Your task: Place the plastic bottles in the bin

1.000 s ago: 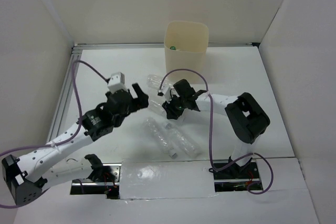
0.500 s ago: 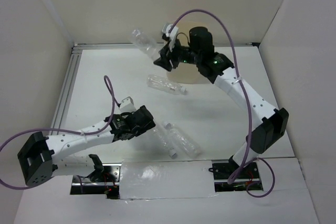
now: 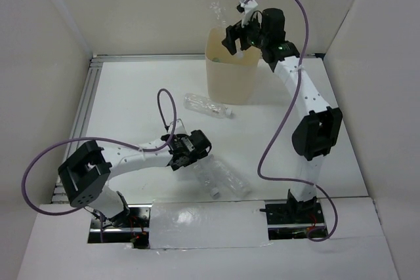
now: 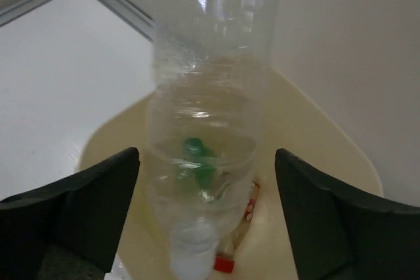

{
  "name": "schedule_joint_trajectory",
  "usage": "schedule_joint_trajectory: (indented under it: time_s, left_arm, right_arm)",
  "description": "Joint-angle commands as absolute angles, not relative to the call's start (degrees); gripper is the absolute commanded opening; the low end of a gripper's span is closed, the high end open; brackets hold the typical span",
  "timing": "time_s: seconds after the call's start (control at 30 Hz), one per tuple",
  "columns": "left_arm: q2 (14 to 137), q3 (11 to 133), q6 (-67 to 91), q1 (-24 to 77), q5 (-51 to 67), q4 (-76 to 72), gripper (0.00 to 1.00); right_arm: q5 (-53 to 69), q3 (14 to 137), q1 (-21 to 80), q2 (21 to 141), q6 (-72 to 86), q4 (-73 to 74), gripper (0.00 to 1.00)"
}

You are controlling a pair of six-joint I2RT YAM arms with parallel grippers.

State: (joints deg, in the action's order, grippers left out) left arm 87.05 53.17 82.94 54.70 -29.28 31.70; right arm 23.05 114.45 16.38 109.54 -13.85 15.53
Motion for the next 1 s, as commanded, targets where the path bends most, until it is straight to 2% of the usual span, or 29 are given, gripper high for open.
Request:
schedule_joint_trajectory:
  time_s: [0.0,0.03,0.17,0.27,0.3,0.33,0.43,0.47,0.53,0.6,0.67,0.7,0.77,0.8,0.83,0.9,0.97]
  left_arm:
    - [88.33,53.88,84.73,55.02,-31.46,32.61,1.0]
    - [89.11,53.35,84.73,55.02,-30.94,32.61,1.0]
    - [92.1,53.35,84.11,55.02,-30.32,32.08,1.0]
    - [94.56,53.96,82.97,55.02,-29.71,30.85,0.93]
    - [95.09,54.75,82.97,55.02,-29.71,30.85,0.89]
    - [95.1,54.76,82.97,55.02,-29.71,30.85,0.79]
    - [95.89,55.89,82.97,55.02,-30.32,34.08,0.59]
    - [94.58,55.9,83.49,55.02,-31.28,35.32,0.47]
    - [90.1,57.47,82.89,55.02,-32.43,38.91,0.37]
    - [84.59,59.84,80.96,55.72,-35.15,40.86,0.3]
    - [81.23,62.13,77.97,55.72,-38.12,40.87,0.3]
    - [79.91,64.75,73.43,55.72,-38.93,39.56,0.3]
    - [78.05,67.92,67.27,55.72,-40.16,35.35,0.27]
    - [77.44,69.51,60.54,54.68,-40.17,29.42,0.27]
    - [78.13,74.83,54.38,53.54,-40.17,23.09,0.25]
    - [80.14,76.97,49.44,52.22,-39.64,20.42,0.25]
    - [83.48,84.52,45.72,50.46,-39.64,14.26,0.25]
  right_arm:
    - [23.99,116.9,15.29,109.69,-13.45,14.5,0.96]
    - [25.04,116.89,14.6,109.69,-13.45,14.5,1.0]
    - [28.47,115.41,11.96,106.97,-10.64,14.5,1.0]
    - [32.25,111.37,9.33,102.07,-6.69,12.94,1.0]
    - [33.56,108.05,8.53,100.48,-5.81,12.4,1.0]
    - [35.14,106.02,7.66,98.81,-5.02,11.78,1.0]
    - [41.46,98.21,4.75,92.13,-4.39,11.78,1.0]
    - [45.4,96.17,4.05,90.37,-6.48,12.91,1.0]
    - [49.99,90.63,1.85,85.27,-10.7,18.35,1.0]
    - [55.35,86.24,-0.52,79.47,-18.42,22.39,0.92]
    - [56.69,77.9,-1.32,75.17,-24.93,28.81,0.82]
    - [56.69,74.56,-1.93,70.1,-30.62,30.13,0.68]
    - [54.94,64.93,-1.93,65.33,-35.74,32.95,0.5]
    - [53.28,61.99,-1.93,60.69,-38.99,33.48,0.42]
    - [51.78,57.0,-1.24,57.08,-40.42,34.53,0.3]
    - [51.77,53.63,-1.23,54.87,-43.04,36.02,0.3]
    - [51.16,50.82,0.7,54.23,-43.68,39.1,0.47]
